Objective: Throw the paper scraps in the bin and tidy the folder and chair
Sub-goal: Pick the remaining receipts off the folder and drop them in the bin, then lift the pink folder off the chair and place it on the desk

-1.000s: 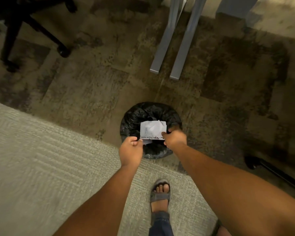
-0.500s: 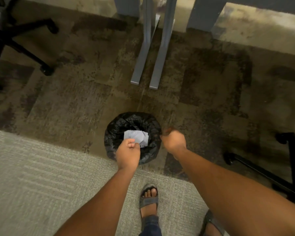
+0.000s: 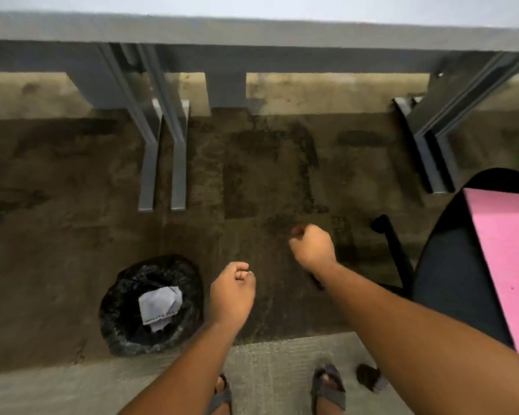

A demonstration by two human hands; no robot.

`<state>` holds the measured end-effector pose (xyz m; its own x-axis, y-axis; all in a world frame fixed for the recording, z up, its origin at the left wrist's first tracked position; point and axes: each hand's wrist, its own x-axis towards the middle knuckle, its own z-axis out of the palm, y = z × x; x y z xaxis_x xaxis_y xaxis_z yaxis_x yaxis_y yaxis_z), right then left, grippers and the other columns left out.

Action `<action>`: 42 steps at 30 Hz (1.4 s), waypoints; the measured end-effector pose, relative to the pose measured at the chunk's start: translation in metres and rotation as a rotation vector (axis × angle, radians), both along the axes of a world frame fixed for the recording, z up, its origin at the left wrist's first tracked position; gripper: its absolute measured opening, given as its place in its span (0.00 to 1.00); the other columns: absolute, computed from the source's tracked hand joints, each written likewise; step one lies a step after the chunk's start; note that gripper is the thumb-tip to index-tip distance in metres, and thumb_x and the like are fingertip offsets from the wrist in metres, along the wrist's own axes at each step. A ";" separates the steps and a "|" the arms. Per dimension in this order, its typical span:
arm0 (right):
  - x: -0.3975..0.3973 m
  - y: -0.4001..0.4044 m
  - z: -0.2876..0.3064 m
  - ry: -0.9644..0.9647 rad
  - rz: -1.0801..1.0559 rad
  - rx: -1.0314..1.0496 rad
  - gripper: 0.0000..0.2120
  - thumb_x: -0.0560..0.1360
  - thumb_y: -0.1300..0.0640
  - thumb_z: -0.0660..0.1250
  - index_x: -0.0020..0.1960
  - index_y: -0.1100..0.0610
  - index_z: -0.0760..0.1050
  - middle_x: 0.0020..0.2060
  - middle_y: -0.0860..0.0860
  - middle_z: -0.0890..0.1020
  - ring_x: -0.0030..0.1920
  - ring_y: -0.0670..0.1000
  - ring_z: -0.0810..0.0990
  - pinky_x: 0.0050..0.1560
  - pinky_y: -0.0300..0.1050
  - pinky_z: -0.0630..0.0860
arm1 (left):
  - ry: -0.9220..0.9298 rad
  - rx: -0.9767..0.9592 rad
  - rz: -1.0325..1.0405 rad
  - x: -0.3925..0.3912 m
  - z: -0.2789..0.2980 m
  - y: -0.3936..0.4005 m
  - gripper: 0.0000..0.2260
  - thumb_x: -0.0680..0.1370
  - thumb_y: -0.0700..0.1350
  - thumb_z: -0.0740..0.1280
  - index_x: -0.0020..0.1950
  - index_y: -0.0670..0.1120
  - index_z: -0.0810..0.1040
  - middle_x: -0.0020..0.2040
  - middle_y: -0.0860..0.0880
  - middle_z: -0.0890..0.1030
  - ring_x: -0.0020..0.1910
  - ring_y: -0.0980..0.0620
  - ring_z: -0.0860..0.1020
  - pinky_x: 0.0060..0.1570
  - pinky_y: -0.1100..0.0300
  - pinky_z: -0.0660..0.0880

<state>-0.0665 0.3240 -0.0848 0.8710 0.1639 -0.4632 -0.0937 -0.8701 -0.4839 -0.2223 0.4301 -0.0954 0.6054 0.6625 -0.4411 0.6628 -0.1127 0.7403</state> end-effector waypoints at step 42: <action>0.127 -0.524 0.052 0.051 -0.801 -0.176 0.20 0.79 0.47 0.61 0.63 0.60 0.73 0.56 0.60 0.79 0.54 0.61 0.79 0.56 0.60 0.78 | 0.103 -0.196 -0.312 0.204 0.064 -0.410 0.02 0.79 0.45 0.65 0.50 0.50 0.77 0.42 0.51 0.82 0.41 0.53 0.81 0.37 0.57 0.78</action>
<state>0.0602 -0.2004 -0.0325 0.6703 -0.5771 -0.4666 -0.7368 -0.5928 -0.3252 -0.0183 0.0205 -0.0319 0.7103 0.3501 -0.6106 0.6913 -0.1834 0.6989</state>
